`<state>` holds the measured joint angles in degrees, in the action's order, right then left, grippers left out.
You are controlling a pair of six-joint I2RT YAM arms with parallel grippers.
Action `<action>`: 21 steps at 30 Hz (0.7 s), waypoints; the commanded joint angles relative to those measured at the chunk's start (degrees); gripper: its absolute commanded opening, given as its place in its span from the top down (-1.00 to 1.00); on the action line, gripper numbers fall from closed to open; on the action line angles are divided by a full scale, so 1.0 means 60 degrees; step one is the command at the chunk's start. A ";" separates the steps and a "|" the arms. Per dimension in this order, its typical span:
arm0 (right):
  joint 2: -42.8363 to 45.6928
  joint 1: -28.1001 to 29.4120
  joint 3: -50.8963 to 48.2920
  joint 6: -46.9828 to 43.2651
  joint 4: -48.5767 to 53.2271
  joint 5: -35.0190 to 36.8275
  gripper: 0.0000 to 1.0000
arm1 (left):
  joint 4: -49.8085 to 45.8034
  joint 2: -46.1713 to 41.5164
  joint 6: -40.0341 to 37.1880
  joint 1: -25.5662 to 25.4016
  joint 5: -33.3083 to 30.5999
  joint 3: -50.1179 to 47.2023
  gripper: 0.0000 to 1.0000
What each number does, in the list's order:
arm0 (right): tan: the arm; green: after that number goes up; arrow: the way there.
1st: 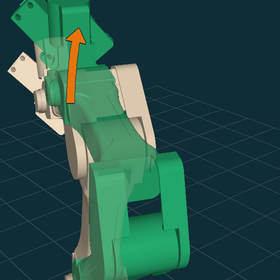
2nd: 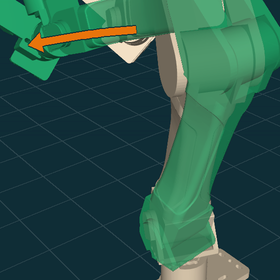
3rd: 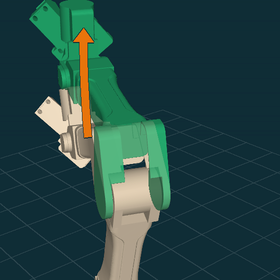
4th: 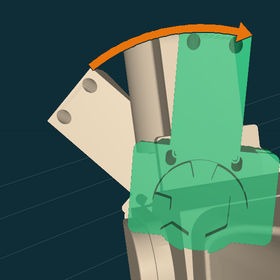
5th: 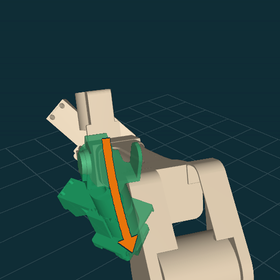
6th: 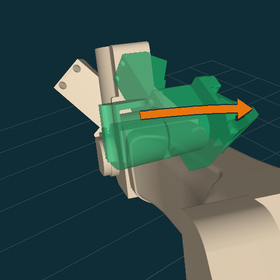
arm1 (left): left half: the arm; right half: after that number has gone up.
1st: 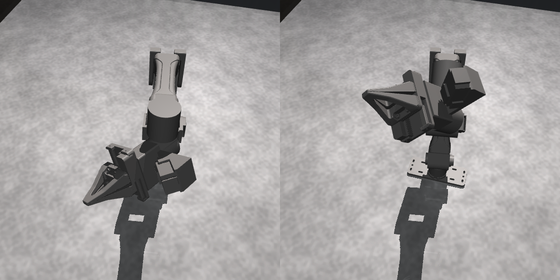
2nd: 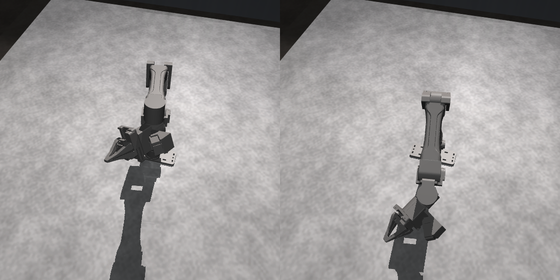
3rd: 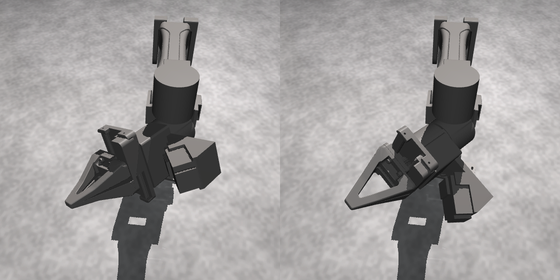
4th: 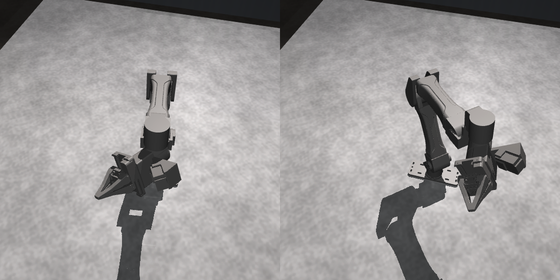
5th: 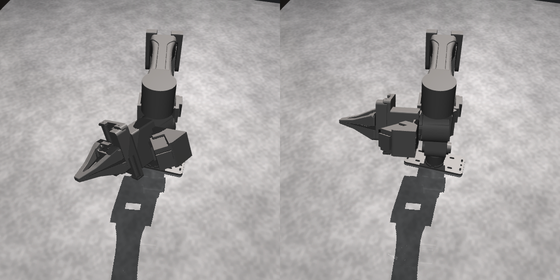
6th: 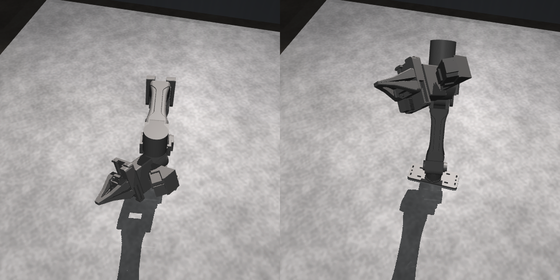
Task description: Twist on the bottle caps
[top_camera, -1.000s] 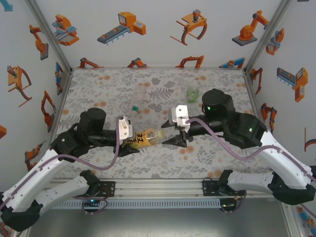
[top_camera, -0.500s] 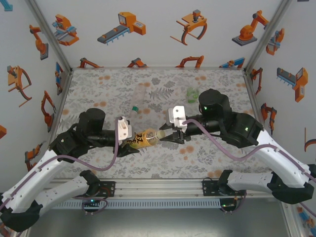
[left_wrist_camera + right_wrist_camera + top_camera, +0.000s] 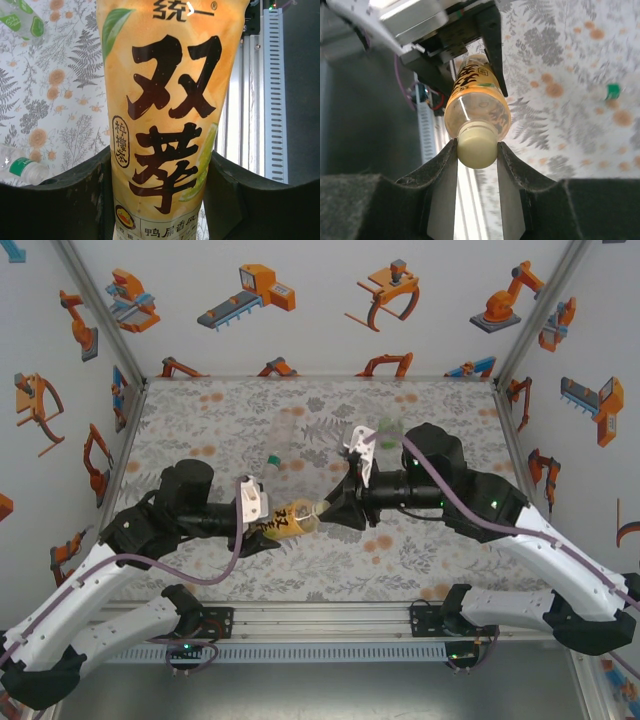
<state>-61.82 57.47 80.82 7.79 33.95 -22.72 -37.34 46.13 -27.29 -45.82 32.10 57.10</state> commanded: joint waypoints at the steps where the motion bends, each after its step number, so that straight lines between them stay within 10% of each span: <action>1: -0.0219 0.0060 -0.0213 0.5088 -0.0077 0.1757 1.00 | 0.0550 0.0093 0.0043 -0.0068 0.0070 0.0044 1.00; 9: -0.0895 0.0055 -0.0176 1.1743 0.0802 0.2157 1.00 | 0.0673 0.0395 0.0081 -0.0082 -0.0420 0.0028 1.00; 15: -0.0989 0.0118 0.0061 1.1687 0.0924 0.2421 0.97 | 0.0684 0.0432 0.0097 -0.0082 -0.0413 0.0045 1.00; 21: -0.0848 0.0104 0.0655 0.9530 0.0856 0.2439 0.13 | 0.0575 0.0405 0.0022 -0.0083 -0.0319 0.0059 1.00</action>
<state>-66.43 57.21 81.87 70.91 40.32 -7.81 -39.24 48.82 -27.09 -45.71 26.13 56.73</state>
